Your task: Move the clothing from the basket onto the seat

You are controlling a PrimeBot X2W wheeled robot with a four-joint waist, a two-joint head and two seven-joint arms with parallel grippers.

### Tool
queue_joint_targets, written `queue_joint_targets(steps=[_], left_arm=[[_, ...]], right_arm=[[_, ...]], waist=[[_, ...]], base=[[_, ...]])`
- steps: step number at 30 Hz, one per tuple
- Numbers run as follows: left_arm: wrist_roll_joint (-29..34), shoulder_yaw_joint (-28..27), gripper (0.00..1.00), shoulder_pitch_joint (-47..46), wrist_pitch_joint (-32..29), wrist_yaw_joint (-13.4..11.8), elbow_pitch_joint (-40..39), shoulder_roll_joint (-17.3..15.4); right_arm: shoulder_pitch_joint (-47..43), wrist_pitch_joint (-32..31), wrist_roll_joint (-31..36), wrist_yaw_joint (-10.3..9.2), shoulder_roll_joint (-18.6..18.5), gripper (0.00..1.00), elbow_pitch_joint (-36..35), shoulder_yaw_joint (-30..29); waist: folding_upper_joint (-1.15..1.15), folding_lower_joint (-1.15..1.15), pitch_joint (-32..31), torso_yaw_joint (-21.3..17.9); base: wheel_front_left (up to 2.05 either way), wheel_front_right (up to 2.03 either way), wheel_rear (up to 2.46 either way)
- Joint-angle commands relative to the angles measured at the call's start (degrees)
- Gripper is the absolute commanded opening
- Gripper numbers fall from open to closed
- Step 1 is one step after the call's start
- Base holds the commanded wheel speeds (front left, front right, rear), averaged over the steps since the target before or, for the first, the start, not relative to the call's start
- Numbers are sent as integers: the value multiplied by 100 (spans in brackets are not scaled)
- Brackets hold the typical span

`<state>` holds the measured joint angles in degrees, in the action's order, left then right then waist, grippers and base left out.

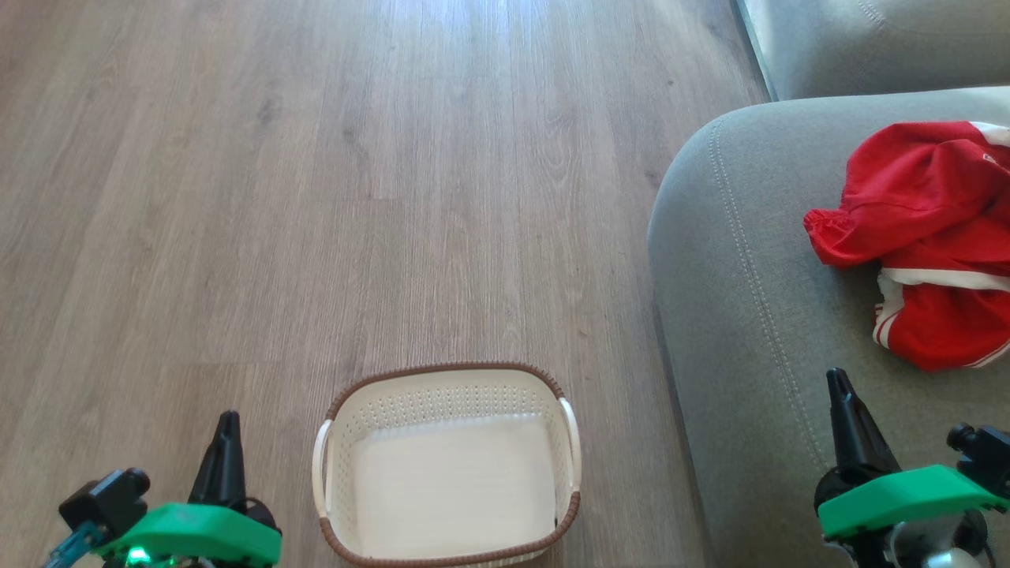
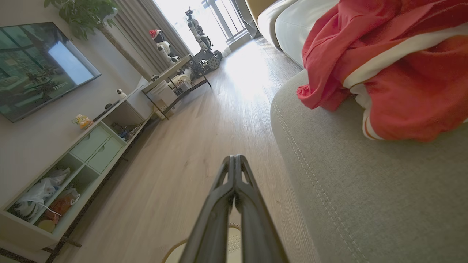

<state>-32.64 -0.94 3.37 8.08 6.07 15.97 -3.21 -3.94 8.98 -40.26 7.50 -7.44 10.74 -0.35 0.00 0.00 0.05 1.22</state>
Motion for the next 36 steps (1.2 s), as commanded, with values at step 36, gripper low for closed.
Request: queue_joint_targets(steps=[36], left_arm=[[-2480,-311,0,-585,-607,76,-195,4]], right_arm=[[578,-610,-2215,0,135,0,34,-217]], waist=[[0,0,5,-50]], base=[[0,0,0]])
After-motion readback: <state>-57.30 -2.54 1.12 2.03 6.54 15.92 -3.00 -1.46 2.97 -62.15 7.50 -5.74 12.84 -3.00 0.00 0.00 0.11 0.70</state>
